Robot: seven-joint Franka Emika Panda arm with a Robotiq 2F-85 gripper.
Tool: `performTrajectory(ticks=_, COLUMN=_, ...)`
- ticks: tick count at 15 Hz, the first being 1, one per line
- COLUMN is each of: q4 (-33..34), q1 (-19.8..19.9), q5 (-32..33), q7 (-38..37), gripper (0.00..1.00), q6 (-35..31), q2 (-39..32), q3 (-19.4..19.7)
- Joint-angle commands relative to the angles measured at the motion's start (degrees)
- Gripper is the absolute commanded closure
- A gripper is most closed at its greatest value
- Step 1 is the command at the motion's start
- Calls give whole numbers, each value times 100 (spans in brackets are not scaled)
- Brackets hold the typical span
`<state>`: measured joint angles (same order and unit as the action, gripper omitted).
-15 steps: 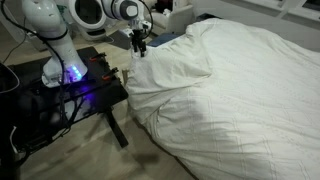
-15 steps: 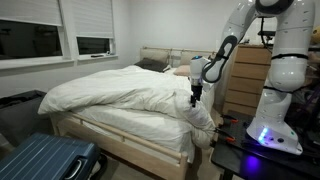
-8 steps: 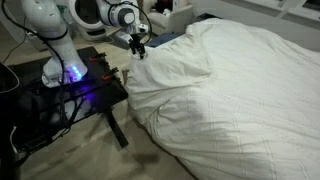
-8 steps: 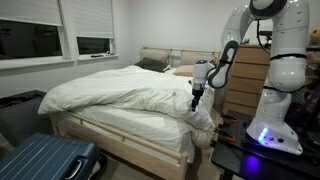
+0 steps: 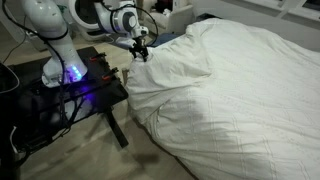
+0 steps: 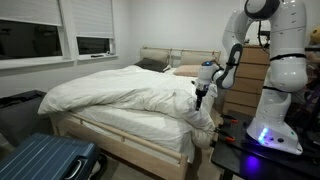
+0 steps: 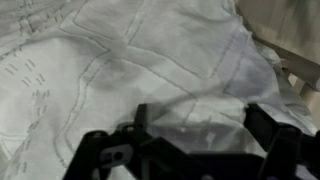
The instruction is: Uncover the right corner of the bed
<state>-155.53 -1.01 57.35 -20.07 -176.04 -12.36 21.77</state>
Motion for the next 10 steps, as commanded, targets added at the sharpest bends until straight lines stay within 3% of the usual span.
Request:
performTrajectory(ticks=1, q4=195, q1=-284, q5=836, q7=-545, gripper=26, q6=-144, q2=-137, q3=450)
performTrajectory(ticks=6, q4=332, q1=-486, q5=1710, q7=-1331, gripper=66, q6=-103, q2=-176, q3=683)
performTrajectory(ticks=10, q4=362, q1=-472, q5=1800, q7=-1674, gripper=95, q6=-71, q2=-241, q3=648)
